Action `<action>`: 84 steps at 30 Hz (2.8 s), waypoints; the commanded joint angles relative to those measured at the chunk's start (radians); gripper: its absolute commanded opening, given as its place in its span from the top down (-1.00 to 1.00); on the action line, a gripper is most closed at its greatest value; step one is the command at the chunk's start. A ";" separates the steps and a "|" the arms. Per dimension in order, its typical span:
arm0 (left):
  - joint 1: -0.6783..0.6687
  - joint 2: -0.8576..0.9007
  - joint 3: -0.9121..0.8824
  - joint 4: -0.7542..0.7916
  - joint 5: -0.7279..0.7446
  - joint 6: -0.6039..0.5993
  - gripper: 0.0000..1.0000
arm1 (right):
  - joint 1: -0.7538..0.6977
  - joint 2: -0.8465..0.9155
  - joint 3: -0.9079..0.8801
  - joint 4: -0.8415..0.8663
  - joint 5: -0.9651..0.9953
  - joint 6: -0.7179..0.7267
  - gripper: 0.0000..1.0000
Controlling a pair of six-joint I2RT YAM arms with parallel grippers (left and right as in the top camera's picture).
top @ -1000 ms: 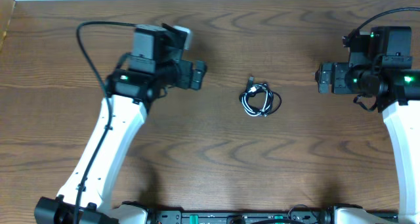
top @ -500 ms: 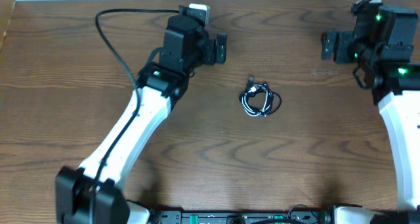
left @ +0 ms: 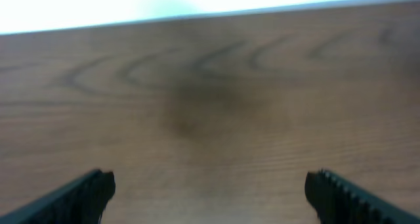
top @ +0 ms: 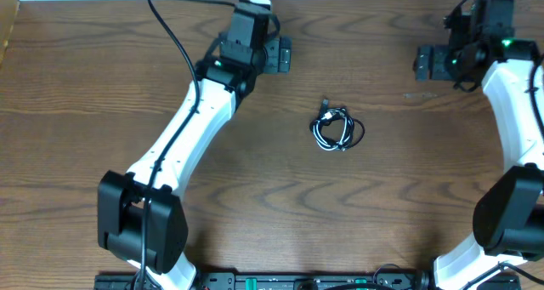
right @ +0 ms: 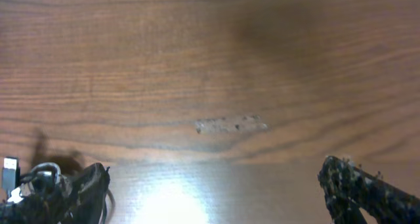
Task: Untangle cables
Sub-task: 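Raise both arms and move grippers forward beside the cable bundle, then lower the left gripper onto the black and white cable bundle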
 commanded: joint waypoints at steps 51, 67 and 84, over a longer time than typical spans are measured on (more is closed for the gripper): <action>-0.149 -0.143 -0.727 0.665 0.417 -0.080 -0.96 | -0.010 -0.603 -0.721 0.234 -0.329 -0.024 -0.99; -0.221 -0.135 -0.723 0.665 0.212 -0.021 -0.96 | -0.008 -0.603 -0.722 0.193 -0.344 -0.048 -0.98; -0.268 0.021 -0.711 0.741 0.207 -0.002 -0.96 | -0.004 -0.603 -0.722 0.143 -0.363 -0.058 -0.99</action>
